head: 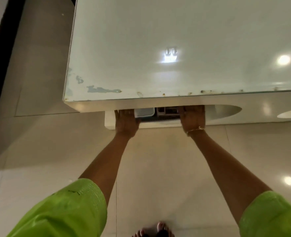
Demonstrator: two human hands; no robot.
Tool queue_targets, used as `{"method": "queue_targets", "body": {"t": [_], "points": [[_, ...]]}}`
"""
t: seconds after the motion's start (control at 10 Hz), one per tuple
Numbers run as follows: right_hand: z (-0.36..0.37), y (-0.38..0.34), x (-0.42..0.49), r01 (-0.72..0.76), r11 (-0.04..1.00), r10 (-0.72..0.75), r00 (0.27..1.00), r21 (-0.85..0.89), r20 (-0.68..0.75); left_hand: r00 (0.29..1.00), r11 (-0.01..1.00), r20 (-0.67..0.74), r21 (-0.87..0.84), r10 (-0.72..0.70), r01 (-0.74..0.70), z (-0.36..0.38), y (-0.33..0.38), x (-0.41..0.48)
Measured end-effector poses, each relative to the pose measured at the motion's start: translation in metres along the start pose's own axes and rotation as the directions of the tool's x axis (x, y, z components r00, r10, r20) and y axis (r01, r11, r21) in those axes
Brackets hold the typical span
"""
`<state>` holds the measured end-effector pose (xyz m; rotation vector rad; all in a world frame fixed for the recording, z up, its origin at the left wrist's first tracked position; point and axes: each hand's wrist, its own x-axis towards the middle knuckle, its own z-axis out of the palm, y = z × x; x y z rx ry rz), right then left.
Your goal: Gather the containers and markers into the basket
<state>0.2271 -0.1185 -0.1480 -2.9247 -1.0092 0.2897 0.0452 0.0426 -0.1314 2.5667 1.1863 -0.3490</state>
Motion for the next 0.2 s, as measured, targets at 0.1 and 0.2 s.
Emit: {"method": "queue_targets", "body": {"t": [0.1, 0.2], "points": [[-0.012, -0.005, -0.064, 0.167, 0.982, -0.170, 0.985, 0.084, 0.028, 0.977, 0.969, -0.026, 0.138, 0.211, -0.206, 0.003, 0.018, -0.048], [-0.029, -0.009, -0.109, 0.335, 0.941, -0.338, 0.932, 0.046, 0.132, 0.971, 0.966, -0.019, 0.108, 0.237, -0.234, -0.011, 0.027, -0.088]]}}
